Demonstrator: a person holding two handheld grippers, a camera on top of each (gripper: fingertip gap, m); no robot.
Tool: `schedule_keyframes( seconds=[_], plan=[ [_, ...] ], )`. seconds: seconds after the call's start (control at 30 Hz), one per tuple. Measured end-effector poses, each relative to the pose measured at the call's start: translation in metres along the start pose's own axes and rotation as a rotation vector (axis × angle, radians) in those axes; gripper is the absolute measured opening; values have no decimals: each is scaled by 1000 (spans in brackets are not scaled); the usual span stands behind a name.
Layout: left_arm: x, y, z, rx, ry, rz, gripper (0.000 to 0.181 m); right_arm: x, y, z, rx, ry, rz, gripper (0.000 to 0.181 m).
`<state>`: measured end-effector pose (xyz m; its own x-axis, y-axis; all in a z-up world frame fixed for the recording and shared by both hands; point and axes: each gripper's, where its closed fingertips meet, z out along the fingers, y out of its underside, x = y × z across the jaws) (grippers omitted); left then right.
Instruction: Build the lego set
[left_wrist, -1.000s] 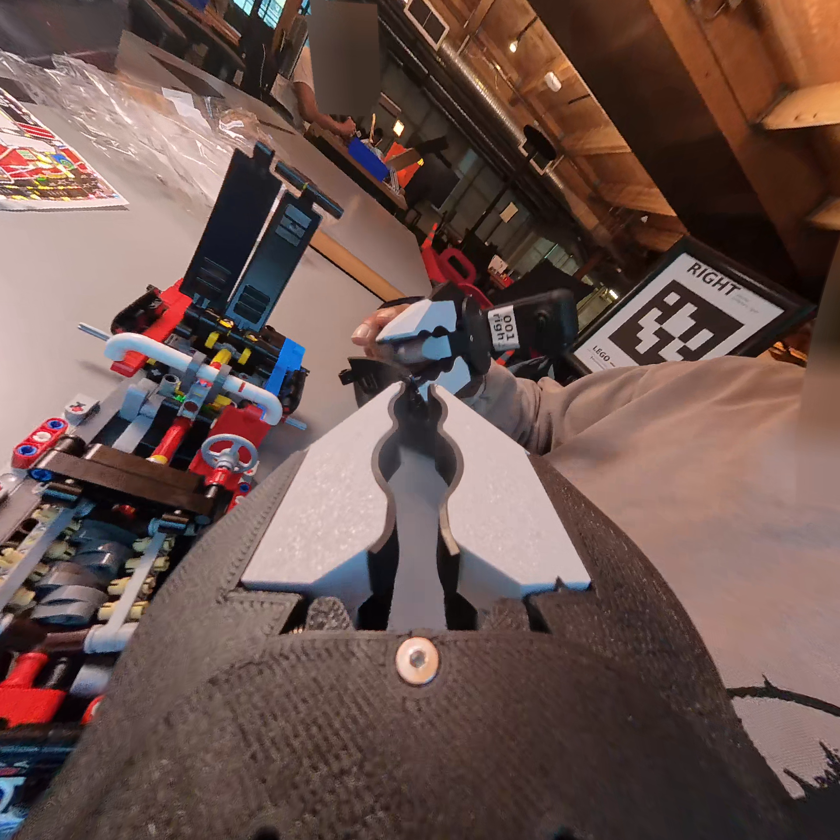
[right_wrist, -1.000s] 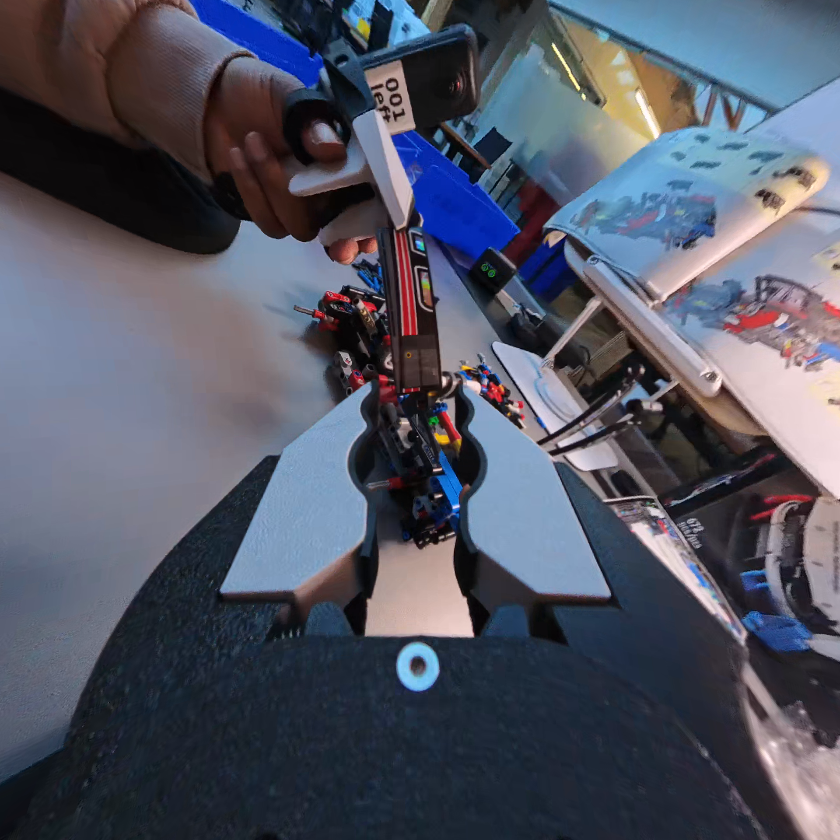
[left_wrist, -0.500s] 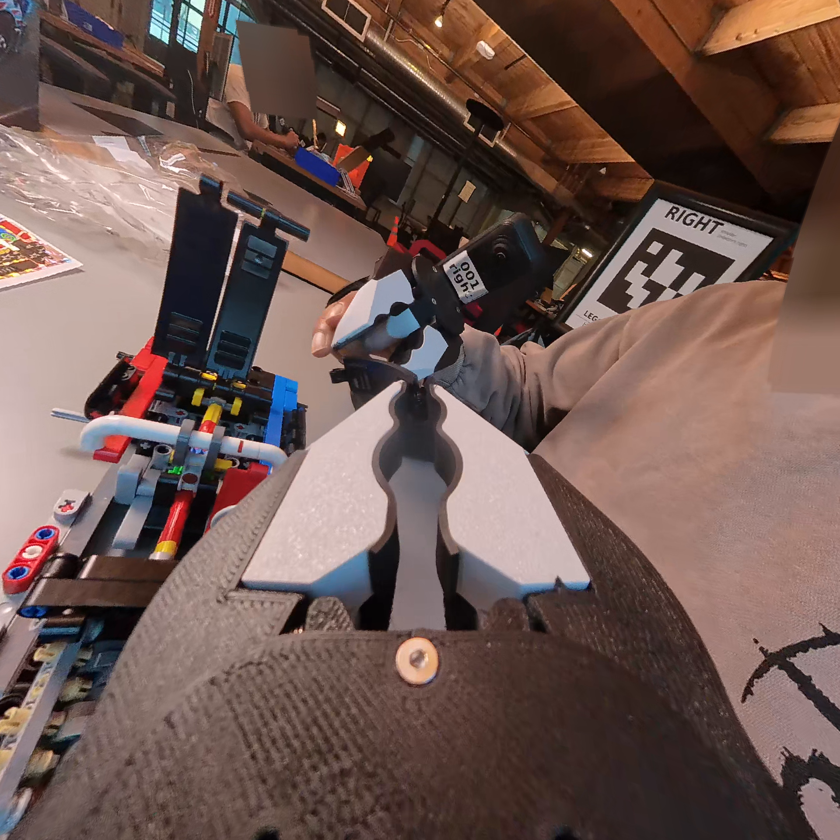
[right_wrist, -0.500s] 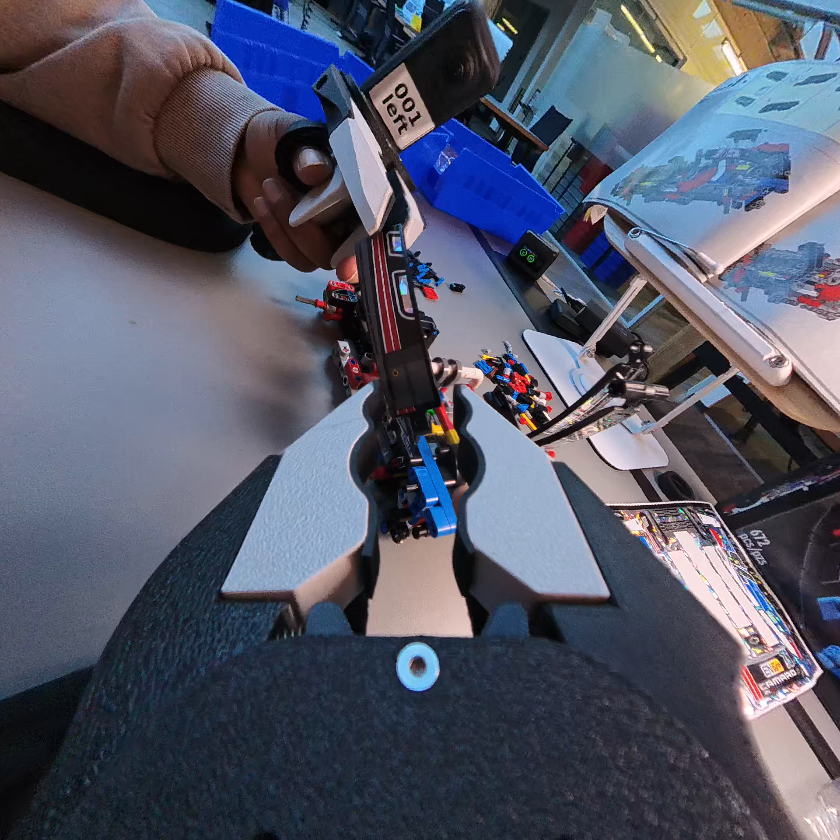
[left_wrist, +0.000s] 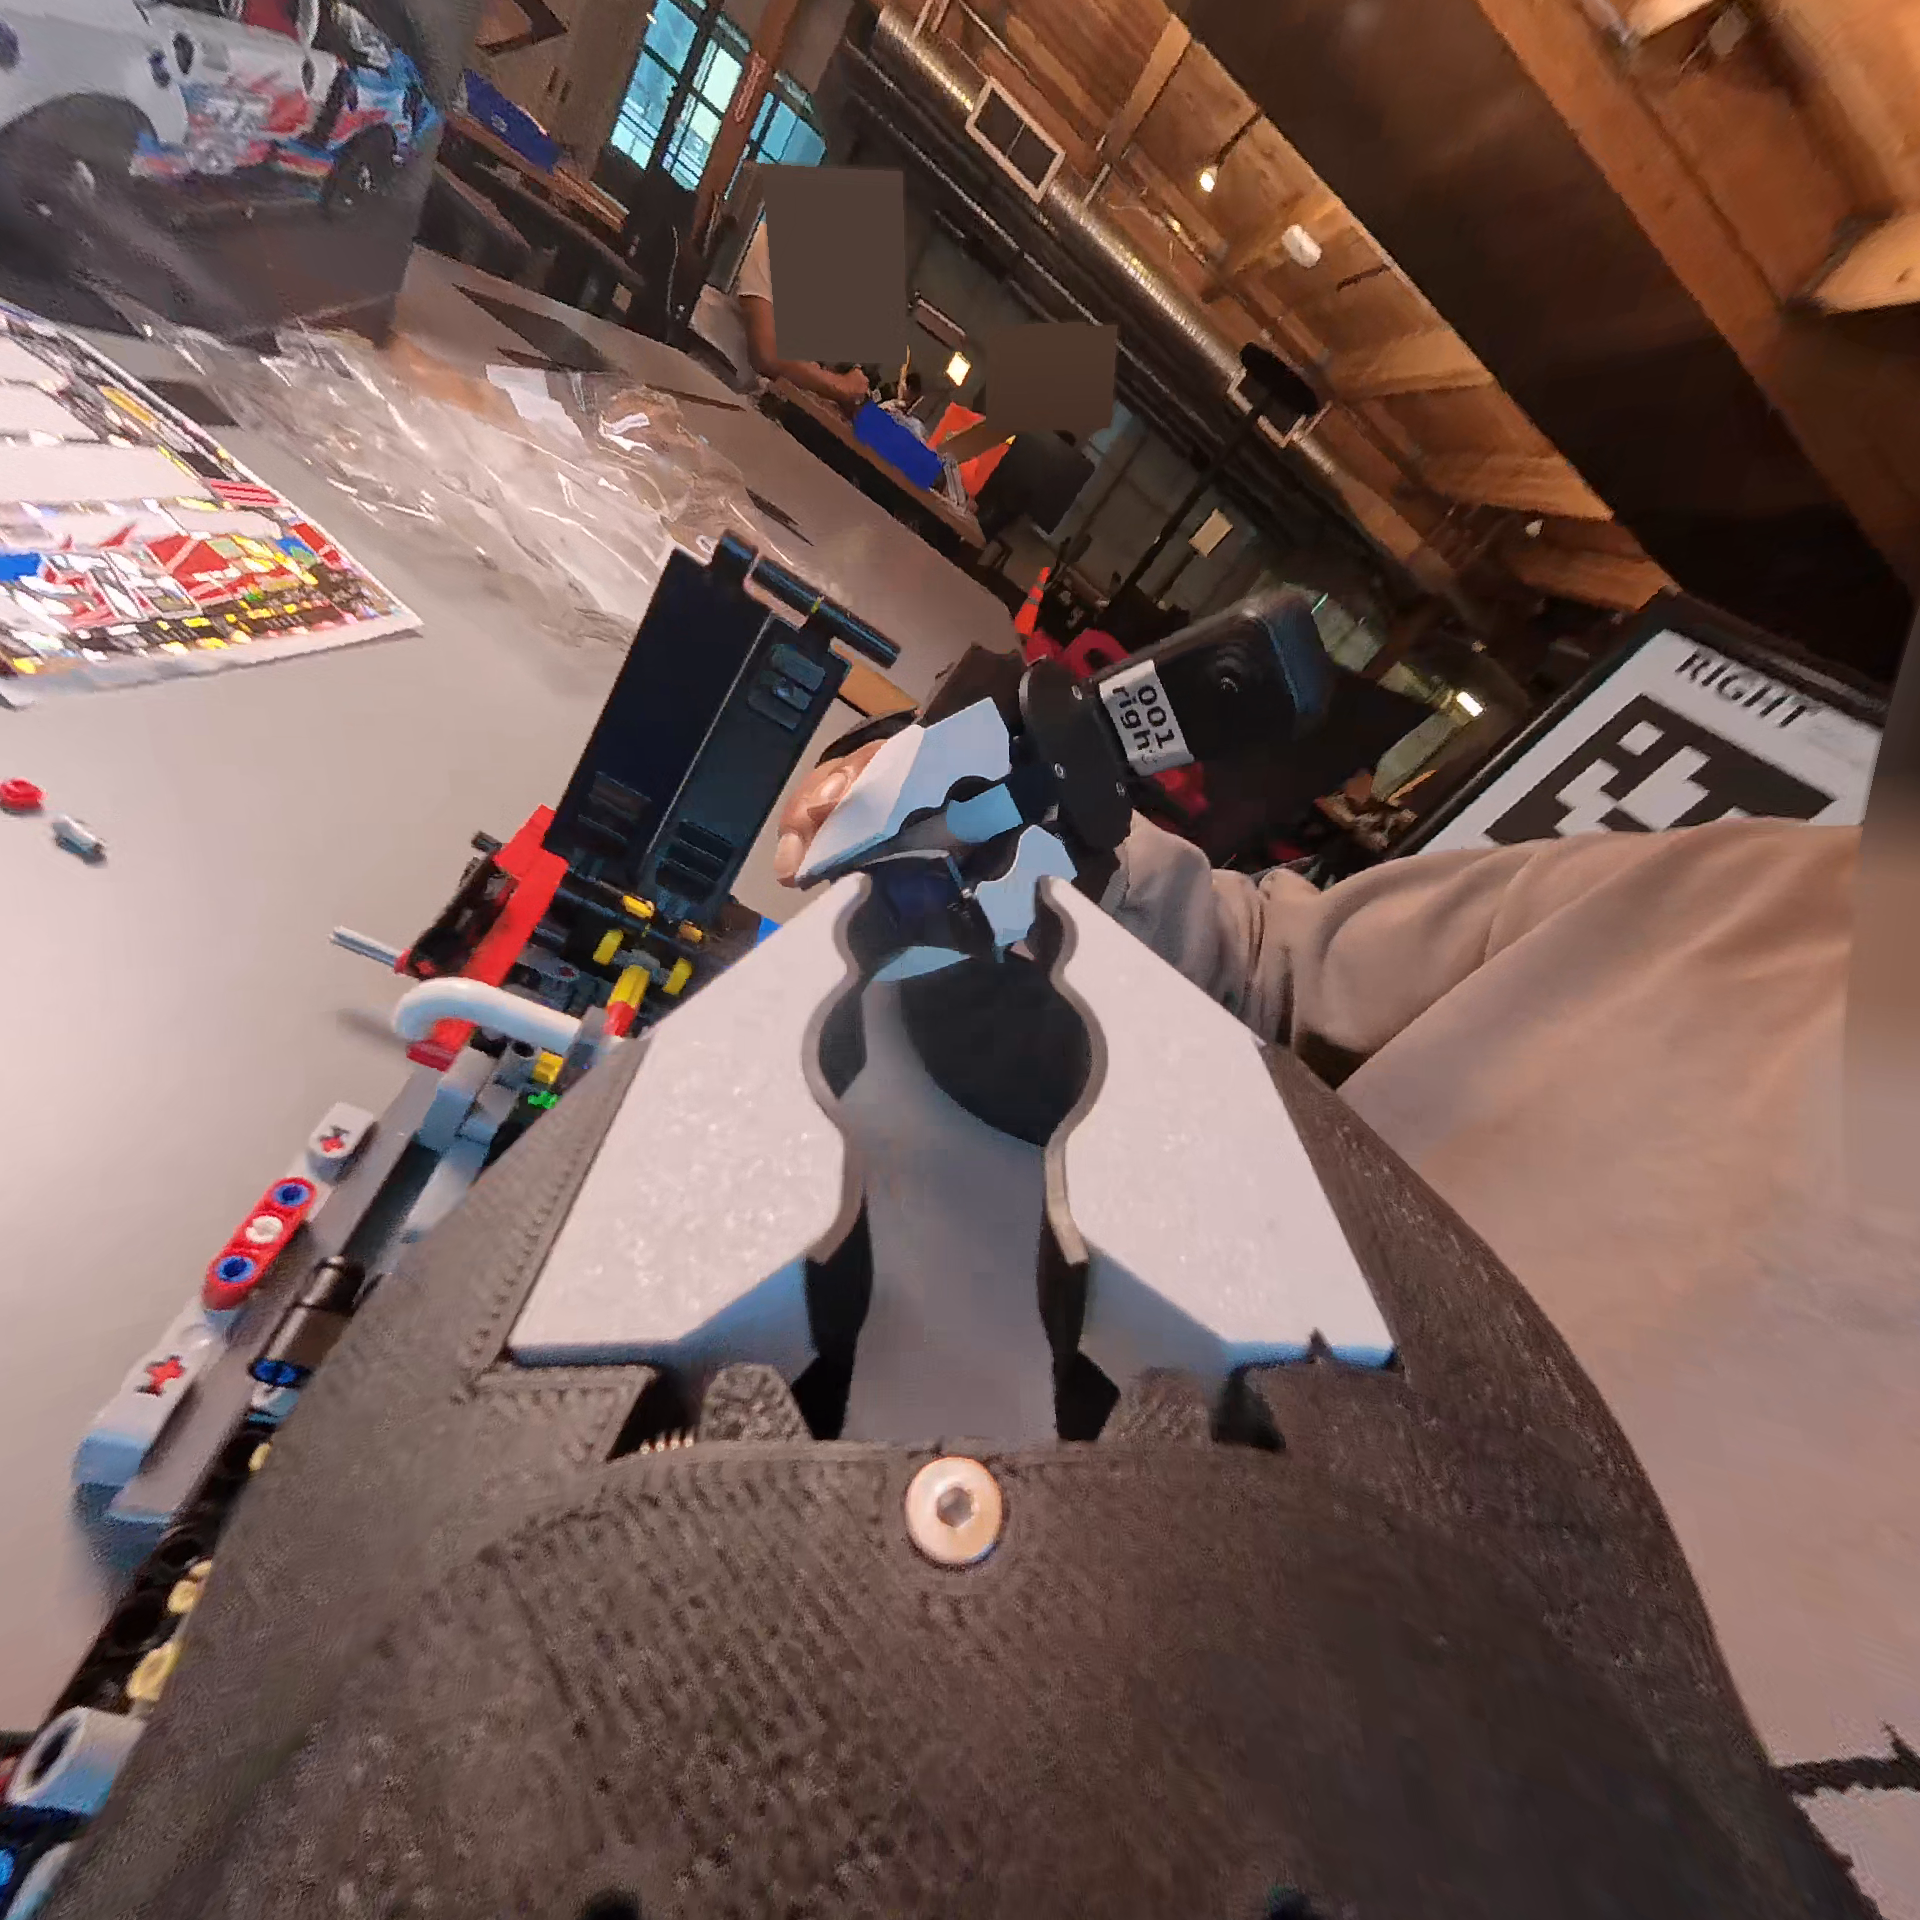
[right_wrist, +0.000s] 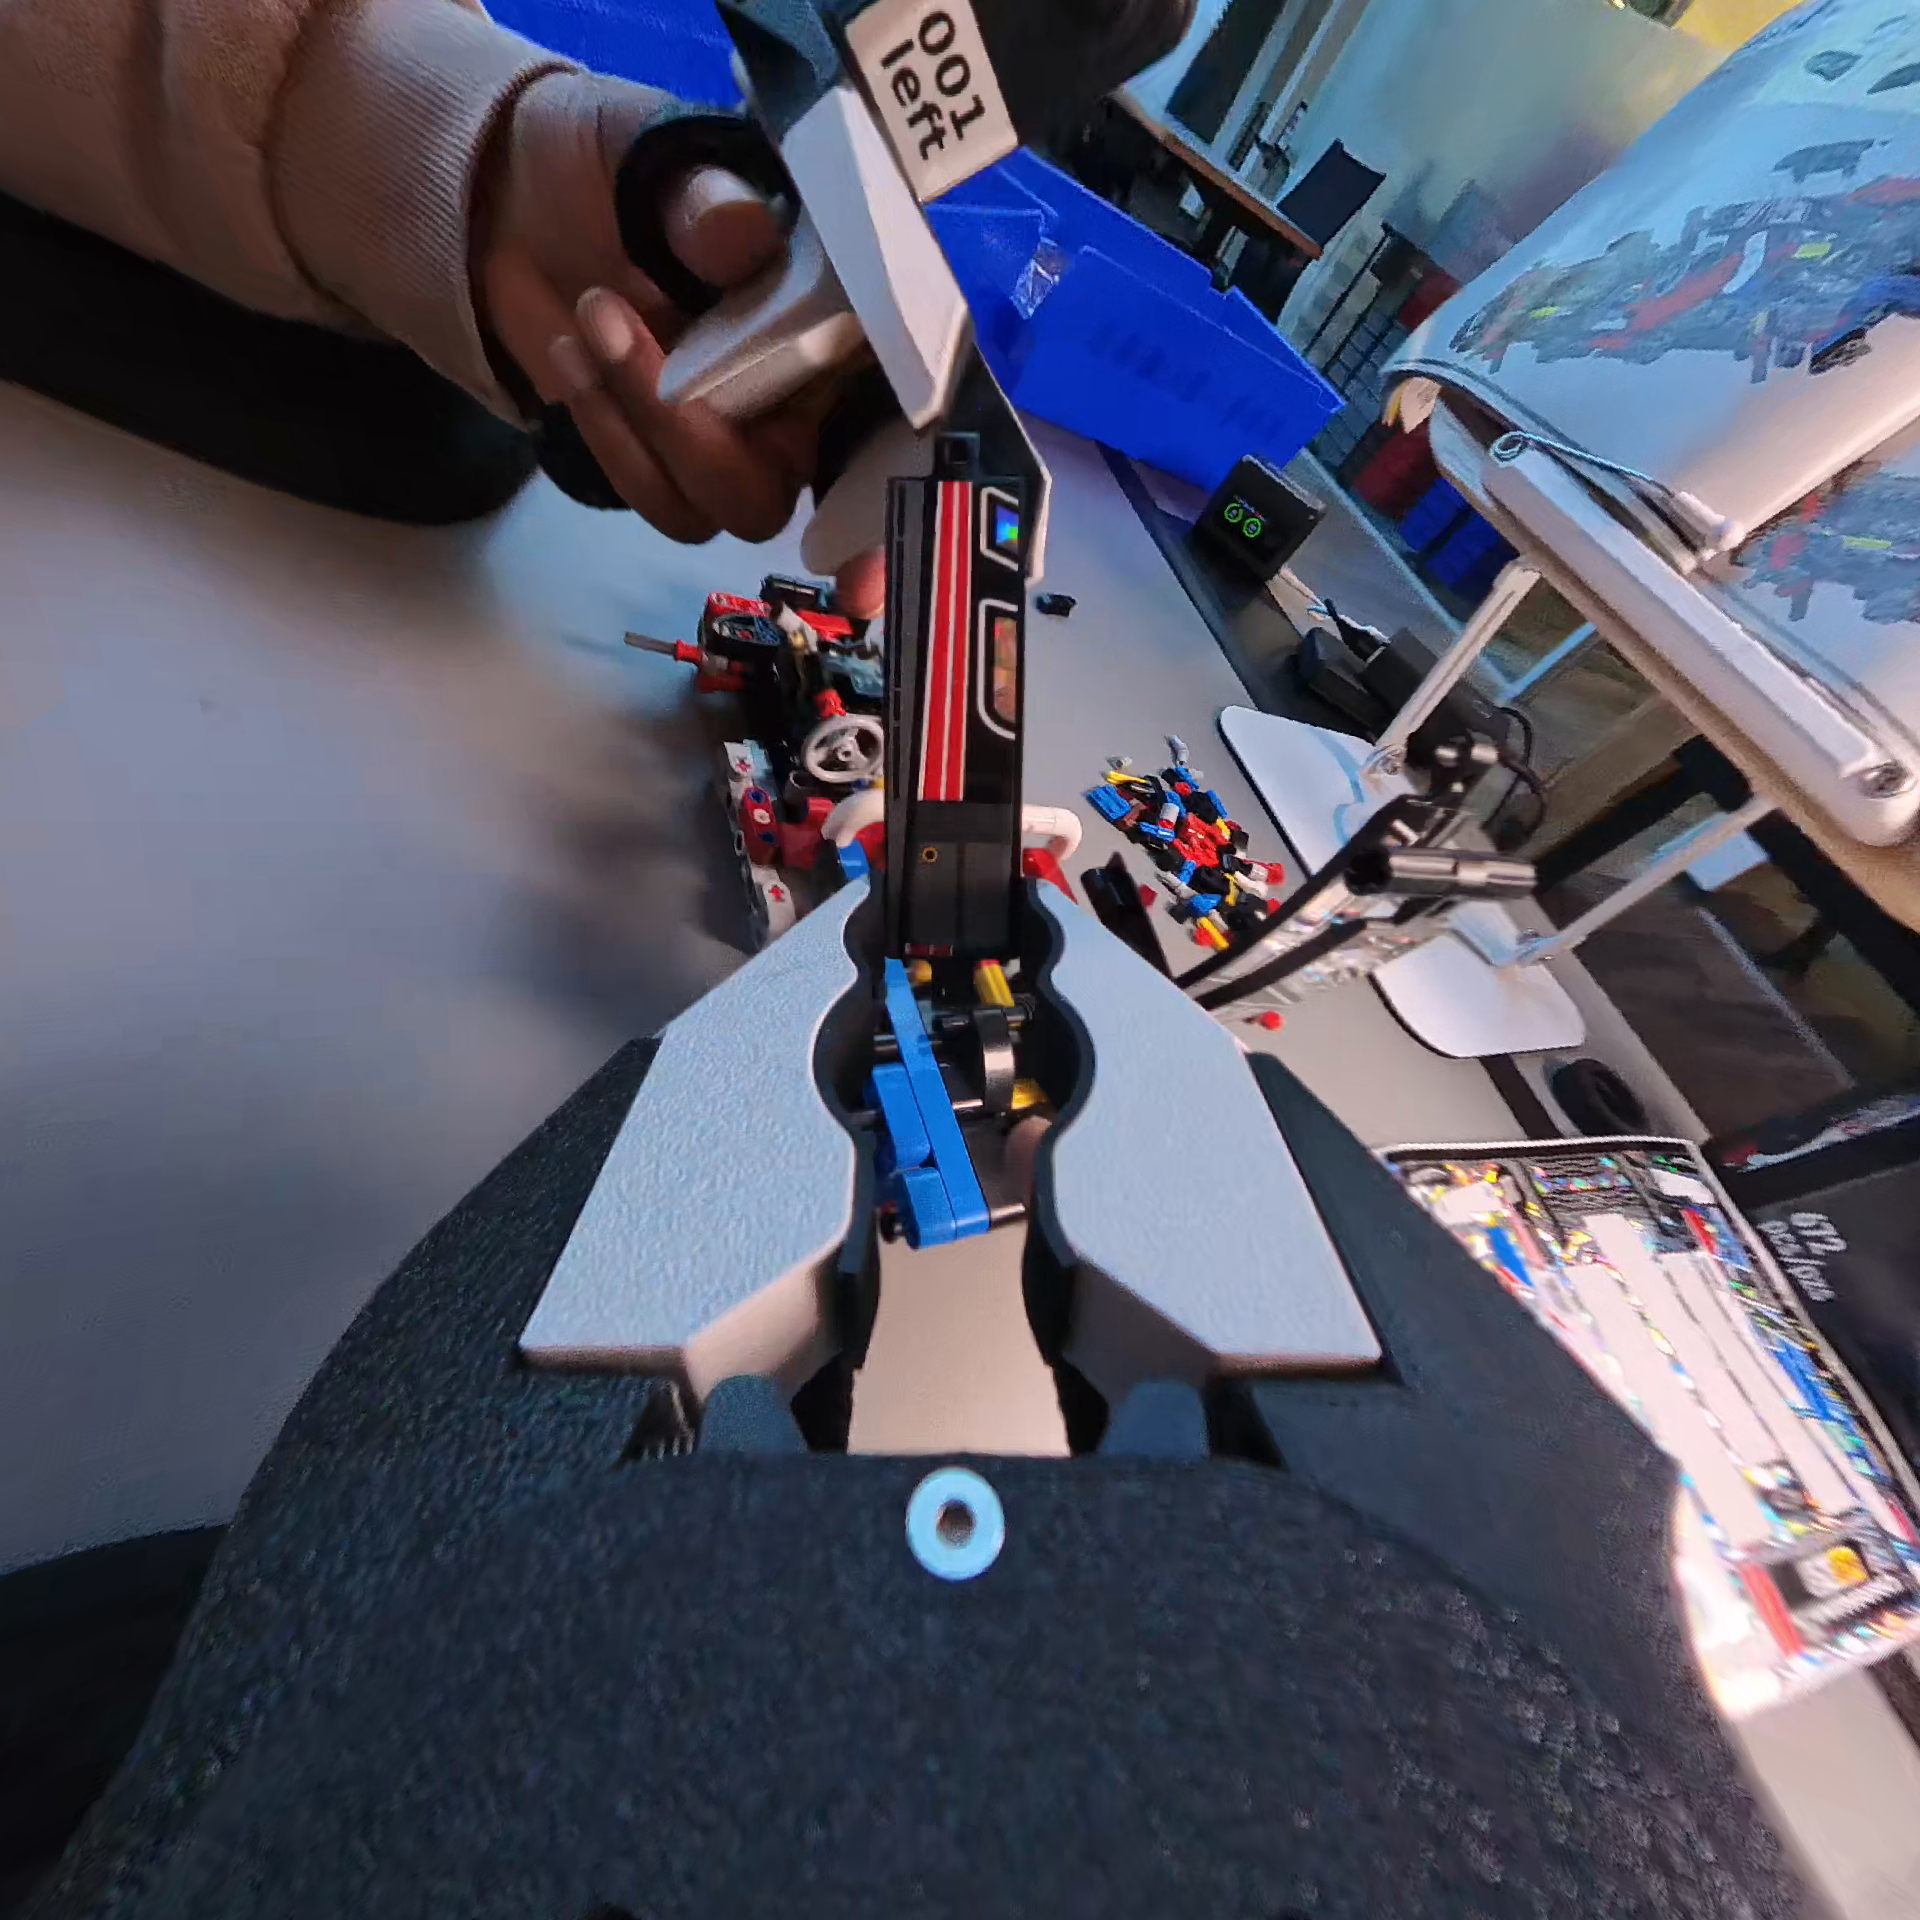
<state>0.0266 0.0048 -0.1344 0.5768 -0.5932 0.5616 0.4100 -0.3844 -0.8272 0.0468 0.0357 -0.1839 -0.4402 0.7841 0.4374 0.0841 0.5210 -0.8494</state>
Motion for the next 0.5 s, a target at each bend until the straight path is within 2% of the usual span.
schedule_keyframes(
  seconds=[0.03, 0.13, 0.2, 0.3, 0.5],
  plan=[
    [4, -1, 0, -25, -4, 63, 36, 0, -2, 0, 32, -19, 49, 22],
    [3, 7, 2, -151, -94, 352, 52, -4, -12, -2, 130, -101, 196, 23],
    [5, 9, 7, -196, -122, 500, 52, -5, -14, -3, 165, -140, 254, 23],
    [7, 10, 18, -218, -117, 562, 41, -7, -10, -2, 155, -169, 259, 23],
    [9, 14, 32, -240, -57, 577, 24, -16, -6, 0, 128, -208, 251, 23]
  ],
)
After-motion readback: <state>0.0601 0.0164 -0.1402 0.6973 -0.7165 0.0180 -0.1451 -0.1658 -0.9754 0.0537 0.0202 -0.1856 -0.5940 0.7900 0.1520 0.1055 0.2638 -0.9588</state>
